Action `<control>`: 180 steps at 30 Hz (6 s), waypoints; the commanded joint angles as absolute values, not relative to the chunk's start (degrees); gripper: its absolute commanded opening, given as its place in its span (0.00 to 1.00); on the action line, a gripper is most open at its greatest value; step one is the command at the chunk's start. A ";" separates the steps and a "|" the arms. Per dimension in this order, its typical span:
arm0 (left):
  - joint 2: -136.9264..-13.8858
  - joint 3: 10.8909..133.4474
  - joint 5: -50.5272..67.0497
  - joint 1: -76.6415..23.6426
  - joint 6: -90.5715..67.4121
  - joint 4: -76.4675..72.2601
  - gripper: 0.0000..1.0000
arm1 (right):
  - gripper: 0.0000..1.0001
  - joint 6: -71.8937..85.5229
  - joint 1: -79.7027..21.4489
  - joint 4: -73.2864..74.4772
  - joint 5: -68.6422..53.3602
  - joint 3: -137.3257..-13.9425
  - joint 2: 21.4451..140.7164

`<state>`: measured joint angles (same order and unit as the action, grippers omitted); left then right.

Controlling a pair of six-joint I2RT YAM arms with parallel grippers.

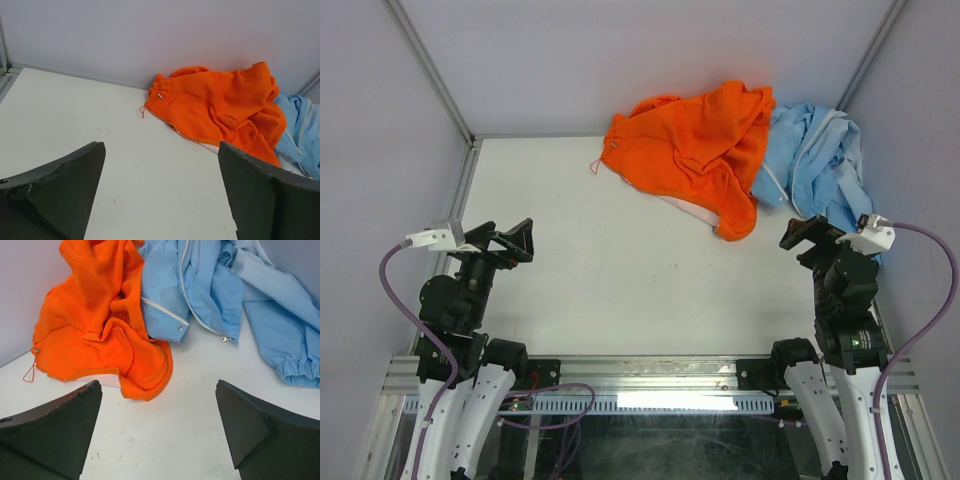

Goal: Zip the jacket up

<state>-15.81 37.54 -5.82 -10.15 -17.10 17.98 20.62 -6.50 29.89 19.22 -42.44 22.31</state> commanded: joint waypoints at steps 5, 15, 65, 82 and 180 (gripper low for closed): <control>-15.35 37.51 -4.92 -10.31 -16.50 15.91 0.99 | 1.00 19.56 -6.48 26.51 16.46 -43.80 23.31; -16.12 37.40 -3.62 -10.44 -17.42 15.53 0.99 | 1.00 15.71 -6.47 20.84 1.44 -43.83 32.90; -19.45 36.78 3.20 -11.27 -18.81 14.81 0.99 | 0.00 23.48 -36.90 5.39 4.08 -77.06 116.90; -30.57 34.84 -6.16 -11.25 -40.15 22.48 0.99 | 0.80 3.60 -57.87 22.38 6.27 -78.07 99.44; -70.66 49.66 -2.38 -27.49 -32.63 20.10 0.87 | 0.83 15.52 -39.49 18.37 6.98 -46.75 63.01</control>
